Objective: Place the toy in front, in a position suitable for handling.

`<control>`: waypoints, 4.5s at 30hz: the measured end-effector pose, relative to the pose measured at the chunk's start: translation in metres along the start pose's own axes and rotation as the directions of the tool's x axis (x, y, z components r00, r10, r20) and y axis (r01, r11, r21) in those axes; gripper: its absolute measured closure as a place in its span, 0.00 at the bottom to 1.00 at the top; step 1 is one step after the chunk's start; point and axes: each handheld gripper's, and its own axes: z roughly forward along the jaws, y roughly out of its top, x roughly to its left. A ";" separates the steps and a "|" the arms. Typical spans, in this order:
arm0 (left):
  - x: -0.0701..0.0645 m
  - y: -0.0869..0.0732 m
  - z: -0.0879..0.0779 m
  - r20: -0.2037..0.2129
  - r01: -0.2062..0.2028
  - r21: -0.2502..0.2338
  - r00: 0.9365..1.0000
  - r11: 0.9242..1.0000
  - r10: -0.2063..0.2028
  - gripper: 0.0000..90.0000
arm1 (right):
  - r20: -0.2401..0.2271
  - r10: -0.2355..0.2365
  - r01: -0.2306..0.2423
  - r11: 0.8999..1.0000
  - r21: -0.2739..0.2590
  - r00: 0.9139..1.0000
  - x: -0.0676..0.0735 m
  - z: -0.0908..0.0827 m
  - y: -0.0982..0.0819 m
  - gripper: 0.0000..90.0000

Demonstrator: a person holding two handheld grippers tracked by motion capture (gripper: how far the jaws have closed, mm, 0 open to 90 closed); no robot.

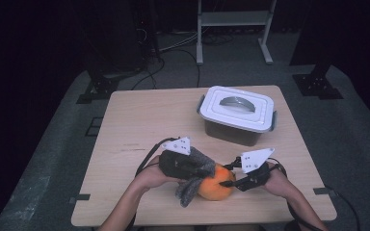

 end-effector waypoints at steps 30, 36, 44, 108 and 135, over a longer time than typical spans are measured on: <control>0.002 0.023 -0.022 -0.070 -0.031 -0.042 0.997 0.999 0.028 0.84 | 0.052 0.089 -0.087 0.995 -0.044 0.995 -0.012 0.003 0.017 0.60; 0.007 0.013 0.004 -0.036 -0.006 0.031 0.999 0.999 0.007 0.84 | -0.011 0.038 -0.038 0.999 -0.003 0.999 -0.013 0.023 0.020 0.60; 0.009 0.006 -0.005 -0.080 0.013 0.032 0.997 0.999 -0.010 0.84 | 0.000 0.040 -0.040 0.999 -0.027 0.999 -0.009 0.019 0.006 0.61; 0.002 0.025 0.025 -0.046 -0.033 0.065 0.998 0.997 0.036 0.84 | 0.062 0.114 -0.109 0.991 -0.073 0.992 -0.010 0.011 -0.008 0.59; 0.014 -0.002 -0.014 -0.109 0.026 0.014 0.994 1.000 -0.024 0.82 | 0.081 0.206 -0.198 0.976 -0.094 0.975 -0.015 -0.002 0.000 0.30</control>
